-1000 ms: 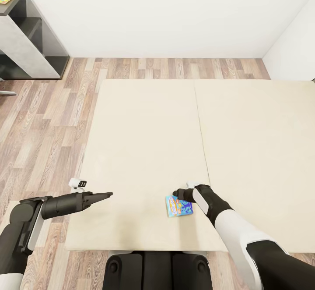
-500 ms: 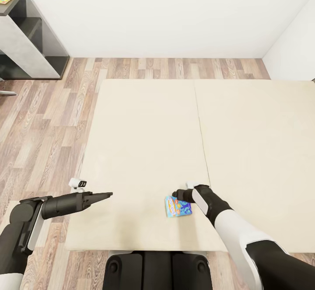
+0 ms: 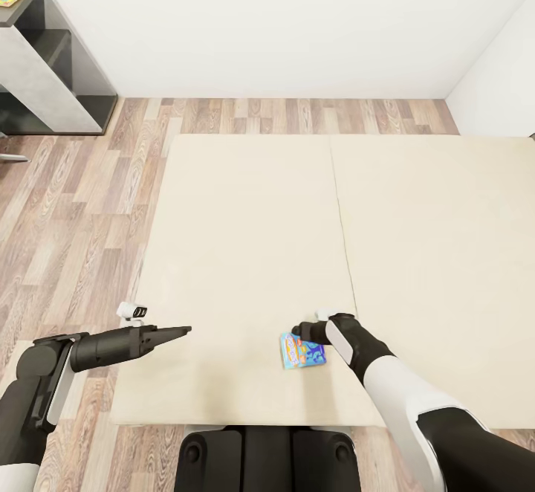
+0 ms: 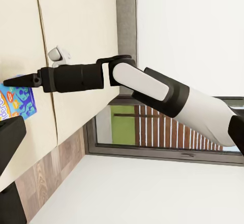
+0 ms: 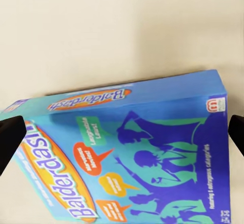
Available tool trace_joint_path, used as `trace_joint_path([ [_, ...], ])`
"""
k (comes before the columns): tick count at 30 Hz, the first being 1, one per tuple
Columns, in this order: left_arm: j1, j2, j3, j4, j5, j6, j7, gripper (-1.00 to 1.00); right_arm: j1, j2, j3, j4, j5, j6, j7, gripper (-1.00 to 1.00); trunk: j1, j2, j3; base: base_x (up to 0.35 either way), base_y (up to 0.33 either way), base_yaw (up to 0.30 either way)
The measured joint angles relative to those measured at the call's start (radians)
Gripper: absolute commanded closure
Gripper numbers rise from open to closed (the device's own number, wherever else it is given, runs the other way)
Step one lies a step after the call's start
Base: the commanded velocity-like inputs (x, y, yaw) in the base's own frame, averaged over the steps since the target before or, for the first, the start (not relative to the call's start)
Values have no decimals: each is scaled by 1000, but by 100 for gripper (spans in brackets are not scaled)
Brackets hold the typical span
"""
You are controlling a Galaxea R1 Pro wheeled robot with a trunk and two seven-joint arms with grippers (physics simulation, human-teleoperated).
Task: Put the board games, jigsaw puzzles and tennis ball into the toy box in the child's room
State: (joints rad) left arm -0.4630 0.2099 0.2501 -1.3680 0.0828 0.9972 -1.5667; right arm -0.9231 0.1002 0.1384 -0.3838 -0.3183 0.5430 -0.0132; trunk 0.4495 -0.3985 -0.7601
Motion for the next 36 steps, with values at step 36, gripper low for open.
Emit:
trace_joint_path([
  [36, 0, 2, 0, 0, -1, 0, 0, -100, 0, 5, 0, 33, 2, 67, 4, -100, 0, 0, 0, 0, 0, 0],
])
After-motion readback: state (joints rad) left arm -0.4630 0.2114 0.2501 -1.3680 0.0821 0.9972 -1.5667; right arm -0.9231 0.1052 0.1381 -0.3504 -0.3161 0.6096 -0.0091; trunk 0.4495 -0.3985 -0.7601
